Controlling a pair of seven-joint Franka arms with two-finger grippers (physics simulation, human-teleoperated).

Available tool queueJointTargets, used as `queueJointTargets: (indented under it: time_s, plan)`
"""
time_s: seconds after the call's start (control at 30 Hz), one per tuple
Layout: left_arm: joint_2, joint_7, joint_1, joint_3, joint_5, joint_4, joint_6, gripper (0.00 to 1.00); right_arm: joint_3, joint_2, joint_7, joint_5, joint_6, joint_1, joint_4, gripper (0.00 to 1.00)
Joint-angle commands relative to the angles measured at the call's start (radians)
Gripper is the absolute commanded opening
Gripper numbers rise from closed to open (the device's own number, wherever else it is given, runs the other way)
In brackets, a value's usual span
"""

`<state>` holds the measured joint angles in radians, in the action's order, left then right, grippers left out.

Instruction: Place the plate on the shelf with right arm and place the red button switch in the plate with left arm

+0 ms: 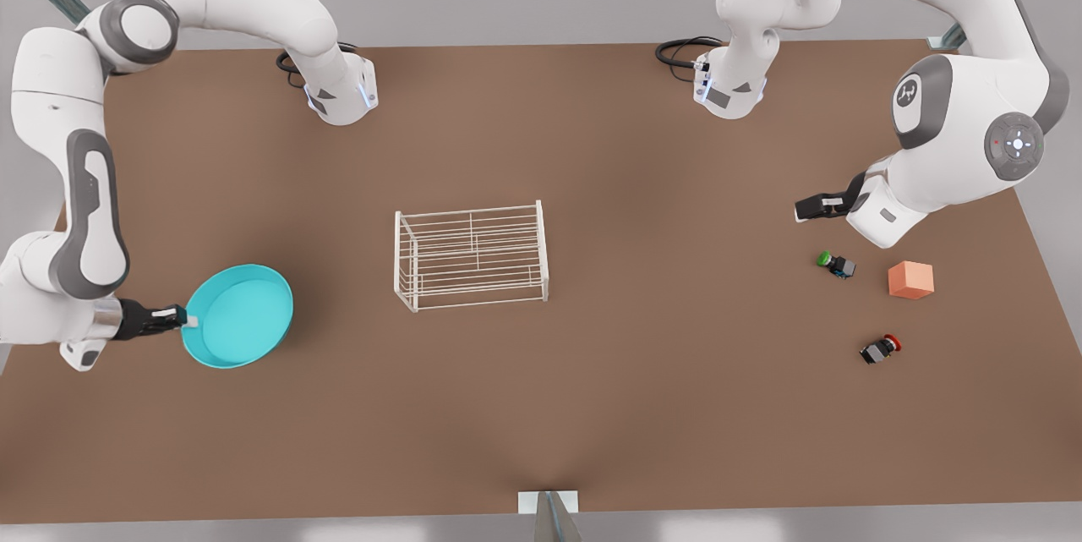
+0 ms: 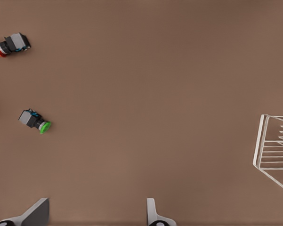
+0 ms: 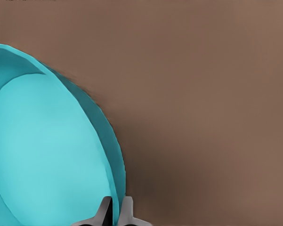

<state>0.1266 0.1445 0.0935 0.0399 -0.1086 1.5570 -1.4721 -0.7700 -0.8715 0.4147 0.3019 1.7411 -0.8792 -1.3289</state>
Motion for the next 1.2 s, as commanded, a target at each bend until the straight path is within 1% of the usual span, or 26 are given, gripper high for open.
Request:
queueJointTargets:
  time_s: [0.0, 0.03, 0.07, 0.13, 0.17, 0.2, 0.23, 0.27, 0.3, 0.33, 0.37, 0.4, 0.43, 0.5, 0.57, 0.6, 0.63, 0.8, 0.9, 1.0, 1.17]
  plan:
    - [0.001, 0.189, 0.006, 0.0, 0.001, -0.002, -0.014, 1.0, -0.028, 0.019, -0.014, 0.002, -0.092, 0.014, 0.0, 0.23]
    - [0.022, 0.533, 0.054, 0.0, 0.043, 0.0, -0.065, 1.0, -0.046, 0.028, -0.02, 0.005, -0.115, 0.022, 0.0, 0.23]
    - [0.038, 0.649, 0.068, -0.003, 0.043, 0.0, -0.068, 1.0, -0.046, 0.049, -0.02, 0.002, -0.129, 0.052, -0.001, 0.23]
    - [0.038, 0.664, 0.071, -0.003, 0.044, 0.012, -0.068, 1.0, -0.075, 0.077, -0.05, 0.0, -0.175, 0.08, -0.006, 0.23]
    - [0.054, 0.789, 0.071, -0.003, 0.038, 0.018, -0.091, 1.0, -0.077, 0.1, -0.051, -0.003, -0.178, 0.098, -0.019, 0.23]
    - [0.116, 1.073, 0.071, -0.003, 0.043, 0.018, -0.112, 1.0, -0.081, 0.141, -0.056, -0.021, -0.178, 0.1, -0.049, 0.23]
    - [0.152, 1.282, 0.072, -0.003, 0.046, 0.008, -0.195, 1.0, -0.083, 0.173, -0.059, -0.026, -0.175, 0.102, -0.085, 0.23]
    - [0.195, 1.431, 0.072, 0.0, 0.101, 0.002, -0.247, 1.0, -0.089, 0.206, -0.059, -0.047, -0.16, 0.102, -0.127, 0.23]
    - [0.234, 1.546, 0.068, 0.0, 0.098, -0.003, -0.312, 1.0, -0.091, 0.224, -0.06, -0.06, -0.158, 0.102, -0.154, 0.23]
    - [0.31, 1.687, 0.066, 0.005, 0.096, -0.06, -0.369, 1.0, -0.1, 0.246, -0.06, -0.069, -0.158, 0.102, -0.173, 0.23]
    - [0.372, 1.761, 0.06, 0.006, 0.096, -0.11, -0.376, 1.0, -0.118, 0.261, -0.077, -0.075, -0.158, 0.102, -0.19, 0.23]
    - [0.395, 1.839, 0.055, 0.012, 0.096, -0.117, -0.439, 1.0, -0.127, 0.278, -0.096, -0.096, -0.158, 0.103, -0.208, 0.23]
    - [0.426, 1.847, 0.051, 0.014, 0.096, -0.118, -0.468, 1.0, -0.15, 0.285, -0.102, -0.118, -0.169, 0.102, -0.211, 0.23]
    - [0.462, 1.844, 0.023, 0.014, 0.09, -0.117, -0.547, 1.0, -0.167, 0.307, -0.12, -0.142, -0.184, 0.103, -0.22, 0.23]
    - [0.464, 1.954, 0.008, 0.014, 0.095, -0.075, -0.637, 1.0, -0.189, 0.321, -0.145, -0.165, -0.172, 0.118, -0.246, 0.23]
    - [0.487, 2.004, 0.009, 0.018, 0.102, -0.086, -0.646, 1.0, -0.189, 0.322, -0.168, -0.178, -0.167, 0.143, -0.25, 0.23]
    - [0.538, 2.038, 0.009, 0.043, 0.104, -0.138, -0.646, 1.0, -0.189, 0.328, -0.185, -0.185, -0.163, 0.167, -0.254, 0.23]
    - [0.604, 2.029, 0.006, 0.117, 0.13, -0.164, -0.668, 1.0, -0.183, 0.324, -0.312, -0.216, -0.117, 0.319, -0.256, 0.23]
    - [0.64, 2.026, -0.026, 0.117, 0.128, -0.155, -0.722, 1.0, -0.173, 0.306, -0.329, -0.214, -0.087, 0.373, -0.263, 0.23]
    - [0.65, 1.945, -0.093, 0.118, 0.133, -0.153, -0.722, 0.98, -0.149, 0.275, -0.344, -0.216, -0.02, 0.43, -0.263, 0.23]
    - [0.689, 1.796, -0.144, 0.118, 0.136, -0.163, -0.745, 0.98, -0.13, 0.25, -0.375, -0.228, 0.044, 0.491, -0.263, 0.23]
